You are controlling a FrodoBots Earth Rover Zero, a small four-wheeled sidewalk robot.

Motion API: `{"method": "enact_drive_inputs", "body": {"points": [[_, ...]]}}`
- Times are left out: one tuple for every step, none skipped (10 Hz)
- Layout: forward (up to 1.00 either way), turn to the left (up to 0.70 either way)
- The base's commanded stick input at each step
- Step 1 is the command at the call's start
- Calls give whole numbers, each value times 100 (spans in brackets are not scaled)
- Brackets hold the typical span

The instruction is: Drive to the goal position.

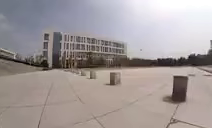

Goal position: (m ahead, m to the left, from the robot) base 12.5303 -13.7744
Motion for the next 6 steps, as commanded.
{"method": "enact_drive_inputs", "body": {"points": [[70,0],[70,-7],[70,-20],[70,-20],[70,-21],[70,-30]]}}
